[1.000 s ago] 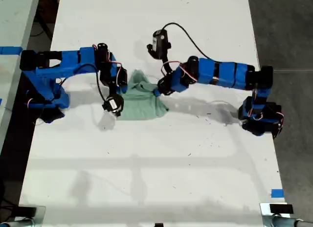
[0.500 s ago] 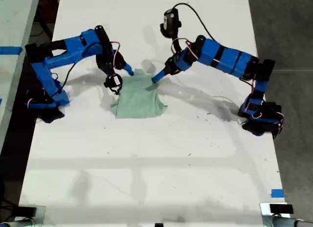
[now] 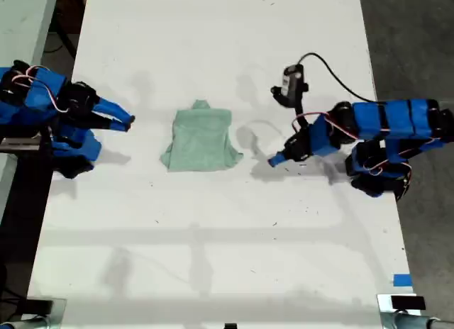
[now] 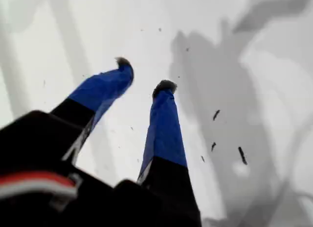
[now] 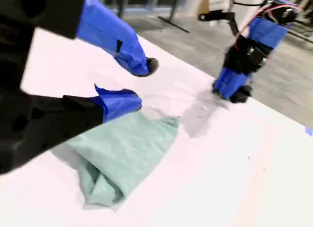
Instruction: Fold t shirt
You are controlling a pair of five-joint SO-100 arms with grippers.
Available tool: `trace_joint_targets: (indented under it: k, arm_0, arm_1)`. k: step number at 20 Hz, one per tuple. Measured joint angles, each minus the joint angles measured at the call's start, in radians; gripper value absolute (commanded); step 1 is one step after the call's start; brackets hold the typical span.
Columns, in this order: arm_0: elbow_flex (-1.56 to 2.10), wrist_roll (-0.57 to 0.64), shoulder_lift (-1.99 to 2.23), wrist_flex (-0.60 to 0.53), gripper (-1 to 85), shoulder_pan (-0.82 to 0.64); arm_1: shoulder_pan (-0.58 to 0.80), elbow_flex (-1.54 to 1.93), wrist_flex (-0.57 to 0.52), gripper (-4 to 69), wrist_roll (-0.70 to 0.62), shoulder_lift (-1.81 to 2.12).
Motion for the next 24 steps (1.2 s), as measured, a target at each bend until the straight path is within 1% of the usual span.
trace_joint_targets:
  k: [1, 2, 3, 5, 6, 8, 10, 11, 13, 14, 16, 17, 18, 19, 21, 24]
  arm_0:
    - [0.181, 0.0, 0.035, -0.135, 4.5, 0.023]
    - [0.342, 0.0, 0.063, -0.255, 3.6, 0.028]
    - [0.508, 0.005, 0.126, -0.313, 2.5, 0.018]
    - [0.764, 0.083, 0.391, -0.362, 3.0, -0.003]
    - [0.818, 0.114, 0.482, -0.402, 3.5, -0.032]
    - [0.848, 0.124, 0.459, -0.436, 4.6, -0.064]
    - [0.85, 0.077, 0.308, -0.345, 8.2, -0.133]
    - [0.851, 0.043, 0.331, -0.287, 8.3, -0.166]
    - [0.851, 0.021, 0.436, -0.224, 7.4, -0.167]
    - [0.851, 0.02, 0.446, -0.212, 7.4, -0.178]
    - [0.851, 0.018, 0.469, -0.19, 8.4, -0.181]
    - [0.851, 0.018, 0.508, -0.178, 4.0, -0.175]
    - [0.851, 0.02, 0.534, -0.175, 3.7, -0.155]
    - [0.851, 0.023, 0.545, -0.175, 5.8, -0.137]
    - [0.851, 0.026, 0.552, -0.175, 6.2, -0.132]
    - [0.851, 0.026, 0.554, -0.175, 3.4, -0.127]
  arm_1:
    - [-0.034, 0.209, -0.074, 1.0, 0.055, 0.219]
    - [-0.048, 0.397, -0.074, 1.0, 0.1, 0.423]
    - [-0.071, 0.552, -0.044, 1.1, 0.141, 0.604]
    - [-0.091, 0.762, 0.095, 1.3, 0.215, 0.92]
    - [-0.078, 0.799, 0.141, 1.3, 0.227, 0.956]
    - [-0.06, 0.819, 0.176, 2.5, 0.235, 0.988]
    - [0.02, 0.819, 0.179, 1.5, 0.206, 1.008]
    - [0.08, 0.819, 0.183, 1.5, 0.19, 1.011]
    - [0.123, 0.819, 0.183, 1.3, 0.175, 1.011]
    - [0.149, 0.821, 0.183, 1.2, 0.173, 1.011]
    - [0.137, 0.821, 0.183, 1.2, 0.172, 1.011]
    - [0.137, 0.821, 0.183, 1.2, 0.172, 1.011]
    - [0.132, 0.821, 0.183, 1.1, 0.172, 1.011]
    - [0.109, 0.821, 0.183, 0.9, 0.173, 1.011]
    - [0.114, 0.821, 0.183, 0.8, 0.178, 1.011]
    - [0.112, 0.821, 0.183, 0.8, 0.179, 1.011]
